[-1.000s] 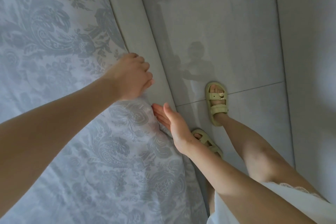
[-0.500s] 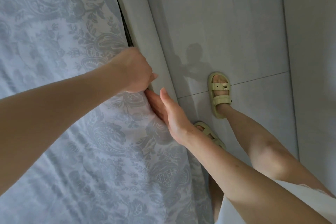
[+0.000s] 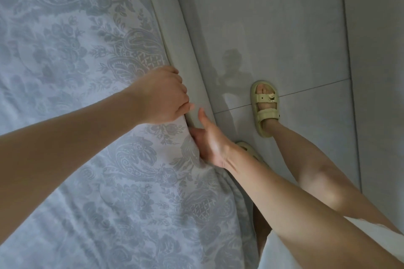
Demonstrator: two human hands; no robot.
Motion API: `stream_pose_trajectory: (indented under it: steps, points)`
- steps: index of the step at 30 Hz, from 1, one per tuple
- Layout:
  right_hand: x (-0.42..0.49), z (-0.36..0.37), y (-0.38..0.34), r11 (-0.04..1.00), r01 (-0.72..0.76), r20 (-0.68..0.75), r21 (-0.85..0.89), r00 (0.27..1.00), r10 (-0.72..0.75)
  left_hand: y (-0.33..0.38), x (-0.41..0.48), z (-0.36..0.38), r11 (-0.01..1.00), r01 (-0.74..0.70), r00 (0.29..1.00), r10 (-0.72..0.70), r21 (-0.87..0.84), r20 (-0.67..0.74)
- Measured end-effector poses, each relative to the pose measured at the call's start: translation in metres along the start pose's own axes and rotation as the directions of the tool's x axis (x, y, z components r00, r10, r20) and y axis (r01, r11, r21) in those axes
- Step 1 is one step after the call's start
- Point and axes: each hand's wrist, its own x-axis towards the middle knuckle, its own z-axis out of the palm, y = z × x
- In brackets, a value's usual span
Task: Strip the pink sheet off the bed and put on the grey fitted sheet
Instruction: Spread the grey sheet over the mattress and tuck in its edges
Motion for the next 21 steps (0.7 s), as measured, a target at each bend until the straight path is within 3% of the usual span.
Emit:
stream_pose_trajectory:
  steps: [4, 9, 14, 16, 18, 20, 21]
  points:
    - [0.023, 0.013, -0.006, 0.991, 0.076, -0.13, -0.108, 0.987, -0.09, 0.01, 0.016, 0.006, 0.991, -0.044, 0.99, 0.027, 0.124, 0.138]
    - [-0.003, -0.015, 0.017, 0.999, 0.028, -0.166, 0.041, 0.986, -0.021, 0.013, 0.028, 0.01, 0.968, 0.016, 0.973, -0.072, 0.249, 0.218]
    - [-0.046, -0.046, 0.066, 0.99, 0.127, -0.222, 0.066, 0.969, -0.109, 0.027, 0.035, 0.003, 0.957, 0.066, 0.946, -0.15, 0.282, 0.286]
    - [-0.056, -0.052, 0.085, 0.979, 0.197, -0.257, 0.044, 0.95, -0.179, 0.035, 0.027, 0.006, 0.95, 0.161, 0.959, -0.214, 0.267, 0.184]
    - [-0.061, -0.055, 0.098, 0.96, 0.279, -0.339, 0.007, 0.904, -0.26, 0.045, 0.014, 0.015, 0.967, 0.207, 0.978, -0.202, 0.146, -0.052]
    - [-0.066, -0.057, 0.111, 0.937, 0.347, -0.394, -0.038, 0.856, -0.333, 0.067, -0.002, 0.026, 0.99, 0.12, 0.971, -0.101, 0.073, -0.217]
    - [-0.068, -0.058, 0.116, 0.929, 0.367, -0.397, -0.054, 0.845, -0.357, 0.081, -0.008, 0.033, 0.997, 0.065, 0.975, -0.056, 0.037, -0.213]
